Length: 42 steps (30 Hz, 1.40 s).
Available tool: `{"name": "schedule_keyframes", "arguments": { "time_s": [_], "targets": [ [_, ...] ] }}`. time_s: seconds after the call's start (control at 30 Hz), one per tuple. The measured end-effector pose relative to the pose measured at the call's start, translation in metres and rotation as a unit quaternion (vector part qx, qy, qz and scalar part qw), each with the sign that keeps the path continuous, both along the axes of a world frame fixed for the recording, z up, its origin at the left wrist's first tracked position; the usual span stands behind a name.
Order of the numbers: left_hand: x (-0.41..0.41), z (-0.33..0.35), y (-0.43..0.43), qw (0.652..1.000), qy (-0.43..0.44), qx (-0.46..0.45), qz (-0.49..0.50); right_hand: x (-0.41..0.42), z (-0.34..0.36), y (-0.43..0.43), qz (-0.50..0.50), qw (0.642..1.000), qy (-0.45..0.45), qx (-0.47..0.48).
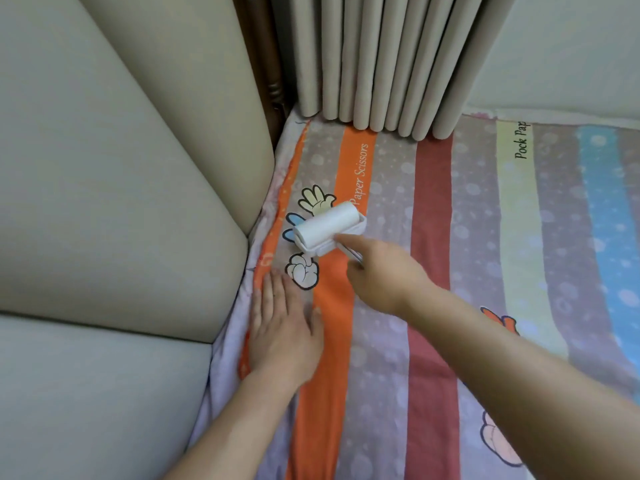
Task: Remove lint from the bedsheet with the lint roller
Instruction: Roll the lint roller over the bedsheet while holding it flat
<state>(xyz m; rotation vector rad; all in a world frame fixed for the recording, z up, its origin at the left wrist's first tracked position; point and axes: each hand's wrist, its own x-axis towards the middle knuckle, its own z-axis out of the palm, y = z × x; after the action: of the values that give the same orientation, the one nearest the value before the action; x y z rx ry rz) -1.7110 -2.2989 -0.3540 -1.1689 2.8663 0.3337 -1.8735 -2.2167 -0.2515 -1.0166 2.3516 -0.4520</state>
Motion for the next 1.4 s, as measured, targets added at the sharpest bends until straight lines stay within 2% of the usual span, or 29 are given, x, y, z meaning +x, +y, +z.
{"name": "schedule_keyframes", "arguments": {
  "time_s": [0.07,0.17,0.53,0.8,0.97,1.17,1.4],
  "targets": [
    [0.010,-0.014,-0.006,1.000,-0.007,0.011,-0.011,0.003,-0.015,-0.034,0.006,1.000,-0.013,0.014],
    [0.013,-0.021,-0.014,0.999,-0.008,0.037,-0.007,0.011,-0.030,-0.036,0.025,0.998,-0.014,0.055],
    [0.002,-0.010,-0.015,0.994,-0.098,0.057,-0.002,0.039,-0.011,0.114,0.061,0.992,0.042,0.099],
    [-0.005,0.011,-0.008,0.985,-0.165,0.045,0.003,0.046,0.015,0.209,0.075,0.986,0.003,0.147],
    [0.000,0.045,0.027,0.983,-0.183,0.020,0.004,0.025,0.051,0.232,0.079,0.988,-0.038,0.127],
    [0.039,0.044,0.050,0.987,-0.153,0.023,0.046,0.030,0.043,0.177,0.081,0.996,0.004,0.035],
    [0.061,0.015,0.028,0.987,-0.142,0.046,0.059,0.060,-0.001,0.041,0.073,0.996,-0.056,0.014]
  ]
}}
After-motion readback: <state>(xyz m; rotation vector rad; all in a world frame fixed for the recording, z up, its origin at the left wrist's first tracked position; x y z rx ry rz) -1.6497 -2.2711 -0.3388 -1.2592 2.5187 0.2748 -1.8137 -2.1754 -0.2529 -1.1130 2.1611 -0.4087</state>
